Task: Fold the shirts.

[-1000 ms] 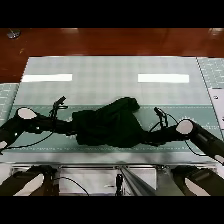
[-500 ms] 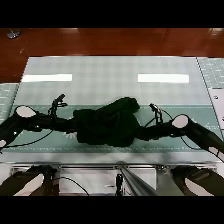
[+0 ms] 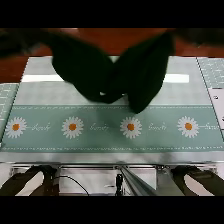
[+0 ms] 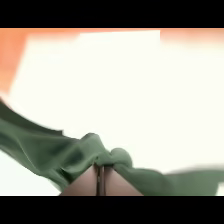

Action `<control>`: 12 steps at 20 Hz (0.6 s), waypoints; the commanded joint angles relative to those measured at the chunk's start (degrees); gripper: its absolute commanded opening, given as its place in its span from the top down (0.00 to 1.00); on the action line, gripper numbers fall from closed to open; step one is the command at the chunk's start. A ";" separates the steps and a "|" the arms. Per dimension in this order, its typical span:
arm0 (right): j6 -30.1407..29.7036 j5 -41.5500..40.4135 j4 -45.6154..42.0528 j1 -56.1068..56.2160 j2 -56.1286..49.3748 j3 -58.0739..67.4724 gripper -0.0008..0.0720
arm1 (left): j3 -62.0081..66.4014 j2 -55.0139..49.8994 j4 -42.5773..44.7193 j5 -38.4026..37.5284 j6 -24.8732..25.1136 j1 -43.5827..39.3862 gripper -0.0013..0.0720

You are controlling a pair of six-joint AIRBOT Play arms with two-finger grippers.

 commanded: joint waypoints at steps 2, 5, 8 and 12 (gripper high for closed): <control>0.35 9.81 -2.58 -3.58 2.08 29.83 0.96 | 29.94 1.18 10.05 0.79 -9.57 6.01 0.95; -1.57 9.16 -3.10 -3.61 9.44 29.92 0.96 | 40.24 5.84 17.07 -5.25 -11.93 9.75 0.95; -2.14 9.73 -4.94 -3.61 15.34 29.92 0.96 | 40.68 14.21 30.58 -4.68 -13.14 11.17 0.95; -2.12 11.65 -5.51 -3.61 18.69 29.92 0.96 | 38.75 21.73 38.62 -8.98 -13.88 11.13 0.95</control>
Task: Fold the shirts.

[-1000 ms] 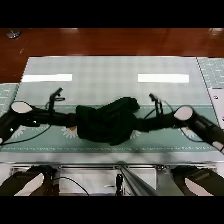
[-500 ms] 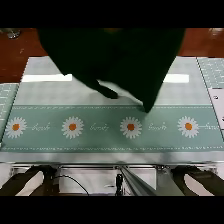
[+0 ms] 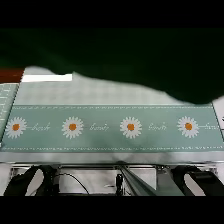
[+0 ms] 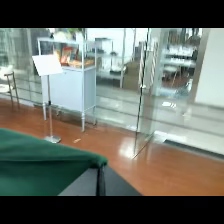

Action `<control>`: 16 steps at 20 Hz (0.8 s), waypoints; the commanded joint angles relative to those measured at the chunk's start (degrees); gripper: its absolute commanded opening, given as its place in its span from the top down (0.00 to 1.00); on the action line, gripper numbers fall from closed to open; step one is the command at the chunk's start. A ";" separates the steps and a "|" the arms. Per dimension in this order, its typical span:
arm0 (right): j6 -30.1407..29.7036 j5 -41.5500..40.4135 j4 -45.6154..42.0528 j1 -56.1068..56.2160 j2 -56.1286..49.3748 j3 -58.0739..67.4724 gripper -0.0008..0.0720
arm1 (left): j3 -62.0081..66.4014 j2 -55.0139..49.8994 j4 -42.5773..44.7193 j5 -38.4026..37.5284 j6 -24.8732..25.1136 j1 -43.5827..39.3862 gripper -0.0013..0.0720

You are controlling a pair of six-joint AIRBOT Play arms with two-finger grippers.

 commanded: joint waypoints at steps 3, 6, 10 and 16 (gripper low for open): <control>-0.07 4.24 0.15 -0.07 2.58 -0.57 0.96 | -0.17 6.21 7.69 -6.62 -3.48 0.55 0.95; -0.44 6.01 2.89 -0.07 2.58 -6.56 0.96 | -4.09 6.10 6.69 -10.84 -3.45 0.55 0.95; -3.80 4.04 6.38 -0.04 1.40 -23.87 0.96 | -20.92 5.64 -3.28 -11.39 -2.82 0.55 0.95; -9.16 -4.13 8.85 -0.04 -15.41 -38.32 0.96 | -55.15 1.05 -8.39 -0.44 3.96 -1.81 0.95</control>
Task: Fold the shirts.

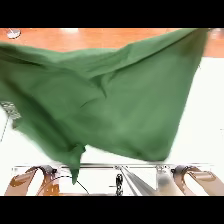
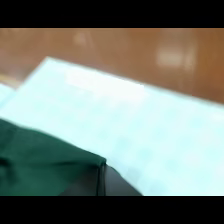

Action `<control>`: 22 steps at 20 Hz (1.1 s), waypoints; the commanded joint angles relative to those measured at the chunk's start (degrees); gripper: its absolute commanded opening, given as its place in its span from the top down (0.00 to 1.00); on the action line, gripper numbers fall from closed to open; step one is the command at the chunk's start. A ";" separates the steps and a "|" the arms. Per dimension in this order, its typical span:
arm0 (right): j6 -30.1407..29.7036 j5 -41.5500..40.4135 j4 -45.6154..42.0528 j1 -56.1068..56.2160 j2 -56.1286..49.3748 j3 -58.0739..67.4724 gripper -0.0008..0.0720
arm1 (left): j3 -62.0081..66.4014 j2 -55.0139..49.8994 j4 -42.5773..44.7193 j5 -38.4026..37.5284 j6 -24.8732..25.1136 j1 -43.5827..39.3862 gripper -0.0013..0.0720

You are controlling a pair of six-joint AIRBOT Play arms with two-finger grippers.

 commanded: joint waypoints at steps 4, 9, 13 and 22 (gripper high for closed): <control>-2.69 -14.27 2.45 0.00 -24.79 -2.25 0.96 | -21.53 -14.45 -2.47 18.47 5.20 -5.79 0.95; 4.20 -16.90 2.73 0.00 -41.92 8.59 0.96 | -12.48 -33.05 -2.54 24.85 7.74 -9.68 0.95; 10.08 -21.03 2.80 -0.28 -46.18 9.60 0.96 | -8.70 -40.76 -2.54 24.87 7.76 -14.93 0.95; 4.07 14.40 -14.84 -15.89 -38.77 8.92 0.14 | -6.84 -41.35 14.38 -0.94 3.69 -4.33 0.03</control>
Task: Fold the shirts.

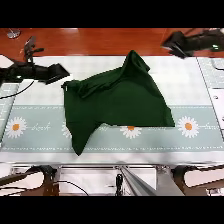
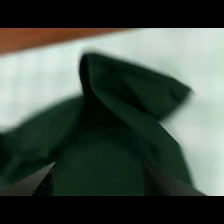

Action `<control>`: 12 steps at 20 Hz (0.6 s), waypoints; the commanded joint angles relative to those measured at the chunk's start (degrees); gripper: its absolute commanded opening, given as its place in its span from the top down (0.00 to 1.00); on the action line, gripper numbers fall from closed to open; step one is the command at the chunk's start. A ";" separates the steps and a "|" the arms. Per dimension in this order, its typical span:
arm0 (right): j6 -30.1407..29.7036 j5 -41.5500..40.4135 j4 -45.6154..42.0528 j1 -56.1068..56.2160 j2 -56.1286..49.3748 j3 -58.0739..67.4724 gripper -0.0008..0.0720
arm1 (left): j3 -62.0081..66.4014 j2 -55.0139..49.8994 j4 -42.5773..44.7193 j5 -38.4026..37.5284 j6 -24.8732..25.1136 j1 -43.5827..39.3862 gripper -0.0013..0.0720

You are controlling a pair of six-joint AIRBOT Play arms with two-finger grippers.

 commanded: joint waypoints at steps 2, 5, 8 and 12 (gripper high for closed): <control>0.28 16.11 -19.93 -11.74 9.42 -10.67 0.14 | -7.80 1.53 10.71 -16.02 -5.88 11.74 0.03; 0.92 3.23 -13.22 -20.13 22.71 -35.47 0.14 | -24.09 5.90 5.38 -13.44 -5.31 17.00 0.03; -6.27 -3.98 -1.75 -23.91 33.38 -55.60 0.14 | -35.63 8.74 -1.77 -8.76 -1.03 16.92 0.03; -9.18 -2.82 1.84 -23.96 38.47 -66.77 0.14 | -42.66 8.61 -12.28 -5.75 5.03 14.93 0.03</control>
